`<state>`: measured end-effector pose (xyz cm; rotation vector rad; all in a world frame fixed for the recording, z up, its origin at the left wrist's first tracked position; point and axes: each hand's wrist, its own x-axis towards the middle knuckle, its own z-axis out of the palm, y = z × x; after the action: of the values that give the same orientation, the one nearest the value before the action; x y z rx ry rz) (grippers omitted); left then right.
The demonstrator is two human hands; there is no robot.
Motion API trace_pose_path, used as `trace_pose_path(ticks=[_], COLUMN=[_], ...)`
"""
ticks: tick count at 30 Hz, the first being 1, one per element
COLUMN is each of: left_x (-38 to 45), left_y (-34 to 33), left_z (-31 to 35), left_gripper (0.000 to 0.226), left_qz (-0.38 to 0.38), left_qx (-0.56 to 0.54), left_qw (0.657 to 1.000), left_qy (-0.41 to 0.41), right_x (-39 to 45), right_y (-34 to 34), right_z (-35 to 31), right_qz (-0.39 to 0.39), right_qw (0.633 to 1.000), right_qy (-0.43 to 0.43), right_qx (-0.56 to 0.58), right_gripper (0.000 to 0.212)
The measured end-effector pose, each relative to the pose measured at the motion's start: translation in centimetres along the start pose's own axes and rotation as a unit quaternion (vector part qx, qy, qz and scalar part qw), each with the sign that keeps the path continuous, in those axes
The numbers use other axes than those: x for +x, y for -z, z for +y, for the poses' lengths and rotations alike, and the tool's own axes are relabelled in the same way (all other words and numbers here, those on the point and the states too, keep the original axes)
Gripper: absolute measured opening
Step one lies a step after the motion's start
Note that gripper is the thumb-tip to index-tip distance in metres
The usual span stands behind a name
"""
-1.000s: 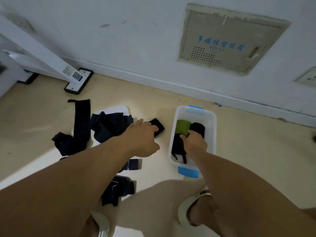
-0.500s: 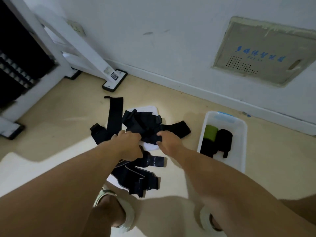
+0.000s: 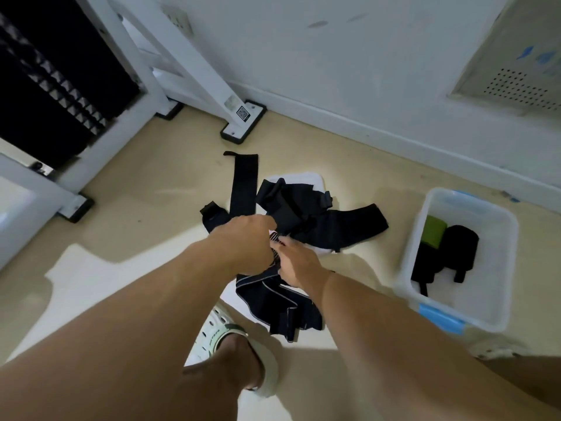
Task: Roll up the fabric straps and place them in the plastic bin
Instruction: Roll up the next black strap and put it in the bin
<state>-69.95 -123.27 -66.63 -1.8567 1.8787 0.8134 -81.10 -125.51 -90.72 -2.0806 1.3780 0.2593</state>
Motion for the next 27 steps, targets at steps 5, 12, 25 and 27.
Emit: trace_pose_path(ticks=[5, 12, 25, 27], left_x=[-0.2, -0.2, -0.8, -0.9], left_y=[0.3, 1.1, 3.4, 3.6], left_z=[-1.6, -2.6, -1.2, -1.1], left_gripper=[0.063, 0.061, 0.048, 0.045], left_qz=[0.002, 0.009, 0.019, 0.028], left_qx=[-0.016, -0.038, -0.031, -0.048], left_qw=[1.0, 0.999, 0.999, 0.998], left_qy=[0.014, 0.013, 0.002, -0.001], right_x=[0.5, 0.8, -3.6, -5.7], right_y=[-1.9, -4.1, 5.7, 9.8], right_z=[-1.3, -1.7, -0.7, 0.1], right_qz=[-0.053, 0.006, 0.285, 0.31], right_qw=[0.995, 0.99, 0.918, 0.899], right_qy=[0.006, -0.017, 0.241, 0.276], right_qx=[-0.081, -0.139, -0.133, -0.142], right_gripper=[0.089, 0.06, 0.018, 0.016])
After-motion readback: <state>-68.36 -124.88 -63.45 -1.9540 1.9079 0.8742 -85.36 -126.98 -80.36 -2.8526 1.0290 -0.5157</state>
